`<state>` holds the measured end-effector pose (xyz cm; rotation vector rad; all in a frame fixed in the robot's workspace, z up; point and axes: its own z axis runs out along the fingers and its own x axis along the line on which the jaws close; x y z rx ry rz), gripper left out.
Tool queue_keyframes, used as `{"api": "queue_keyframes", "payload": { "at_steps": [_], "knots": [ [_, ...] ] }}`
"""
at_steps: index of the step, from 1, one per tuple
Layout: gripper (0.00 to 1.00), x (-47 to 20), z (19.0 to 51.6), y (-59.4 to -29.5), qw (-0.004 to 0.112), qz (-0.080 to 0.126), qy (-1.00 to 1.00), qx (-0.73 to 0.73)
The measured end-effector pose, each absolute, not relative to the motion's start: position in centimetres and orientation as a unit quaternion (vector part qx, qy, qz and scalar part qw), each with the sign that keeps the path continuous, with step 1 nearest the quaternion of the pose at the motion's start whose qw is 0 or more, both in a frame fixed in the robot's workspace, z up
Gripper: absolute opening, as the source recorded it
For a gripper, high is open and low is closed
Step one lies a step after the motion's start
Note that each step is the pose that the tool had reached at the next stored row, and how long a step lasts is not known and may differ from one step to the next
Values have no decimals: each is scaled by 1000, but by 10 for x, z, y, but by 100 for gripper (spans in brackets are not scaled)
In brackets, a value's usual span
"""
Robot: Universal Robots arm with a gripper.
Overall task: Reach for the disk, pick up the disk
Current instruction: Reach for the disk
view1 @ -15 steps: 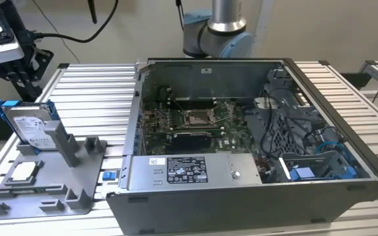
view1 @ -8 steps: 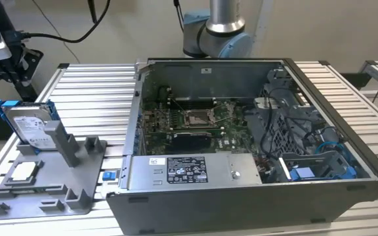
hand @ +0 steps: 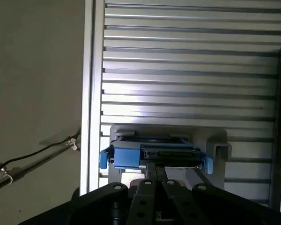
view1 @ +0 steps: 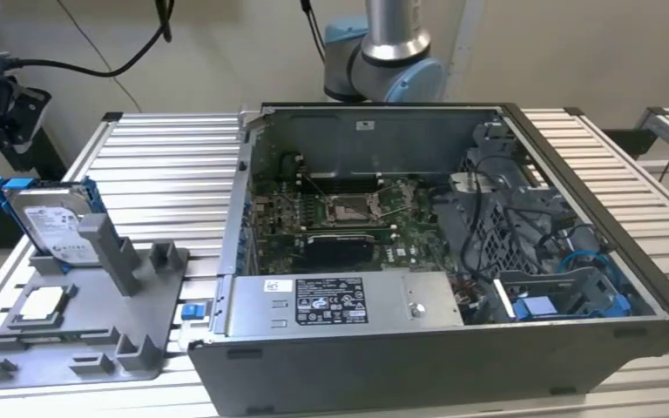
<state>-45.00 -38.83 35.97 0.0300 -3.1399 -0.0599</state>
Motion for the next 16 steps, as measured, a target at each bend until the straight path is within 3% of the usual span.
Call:
{"api": "queue_keyframes", "payload": {
  "at_steps": [16],
  "knots": [
    [0,-474,358,-385,0,-19,-1000,10]
  ]
}}
